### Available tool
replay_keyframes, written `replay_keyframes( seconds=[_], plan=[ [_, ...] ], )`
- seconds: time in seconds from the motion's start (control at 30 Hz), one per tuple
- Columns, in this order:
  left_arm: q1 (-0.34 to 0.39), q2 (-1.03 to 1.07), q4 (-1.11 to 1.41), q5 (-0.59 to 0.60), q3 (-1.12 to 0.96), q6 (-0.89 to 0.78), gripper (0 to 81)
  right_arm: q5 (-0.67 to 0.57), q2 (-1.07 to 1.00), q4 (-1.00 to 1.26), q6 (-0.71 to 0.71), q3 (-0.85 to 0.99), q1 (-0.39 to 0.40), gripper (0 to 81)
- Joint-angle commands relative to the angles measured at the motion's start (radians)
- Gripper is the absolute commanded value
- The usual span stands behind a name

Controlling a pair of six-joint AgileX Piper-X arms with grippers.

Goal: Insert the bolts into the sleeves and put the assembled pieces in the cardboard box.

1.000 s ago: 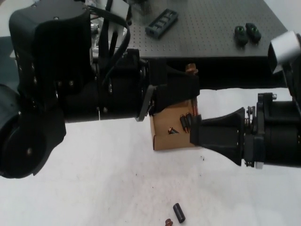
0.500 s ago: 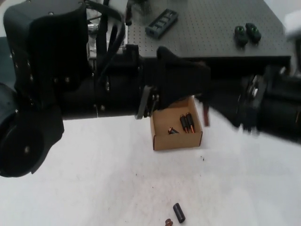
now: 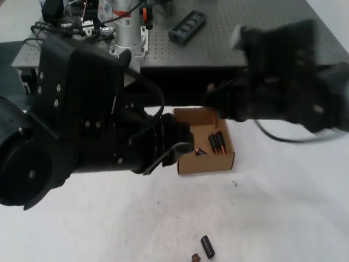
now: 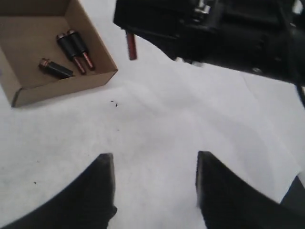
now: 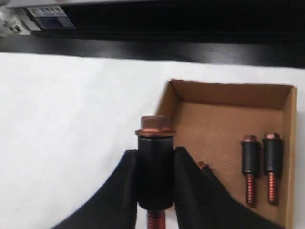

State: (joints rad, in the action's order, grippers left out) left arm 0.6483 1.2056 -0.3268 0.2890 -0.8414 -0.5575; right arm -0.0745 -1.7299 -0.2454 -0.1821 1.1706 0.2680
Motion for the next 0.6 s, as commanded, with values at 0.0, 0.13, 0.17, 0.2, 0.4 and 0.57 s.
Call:
replay_keyframes(
  seconds=[0.0, 0.13, 0.17, 0.2, 0.4, 0.57],
  plan=[
    [0.003, -0.005, 0.008, -0.016, -0.003, 0.000, 33.8, 0.034, -0.032, -0.033, 0.012, 0.052, 0.003, 2.4],
    [0.003, -0.025, -0.024, -0.016, -0.003, -0.010, 31.3, 0.075, -0.191, -0.155, 0.019, 0.192, 0.003, 2.0],
    [0.003, -0.034, -0.032, -0.017, -0.003, -0.008, 30.4, 0.083, -0.223, -0.179, 0.019, 0.219, 0.003, 0.6],
    [0.003, -0.047, -0.037, -0.017, -0.003, -0.003, 29.6, 0.087, -0.252, -0.202, 0.019, 0.240, 0.003, 1.7],
    [0.003, -0.118, -0.087, -0.046, -0.003, 0.020, 28.1, 0.119, -0.335, -0.297, -0.007, 0.268, 0.003, 22.5],
    [0.003, -0.150, -0.095, -0.059, -0.003, 0.020, 28.1, 0.119, -0.282, -0.285, 0.004, 0.268, 0.001, 35.6]
  ],
)
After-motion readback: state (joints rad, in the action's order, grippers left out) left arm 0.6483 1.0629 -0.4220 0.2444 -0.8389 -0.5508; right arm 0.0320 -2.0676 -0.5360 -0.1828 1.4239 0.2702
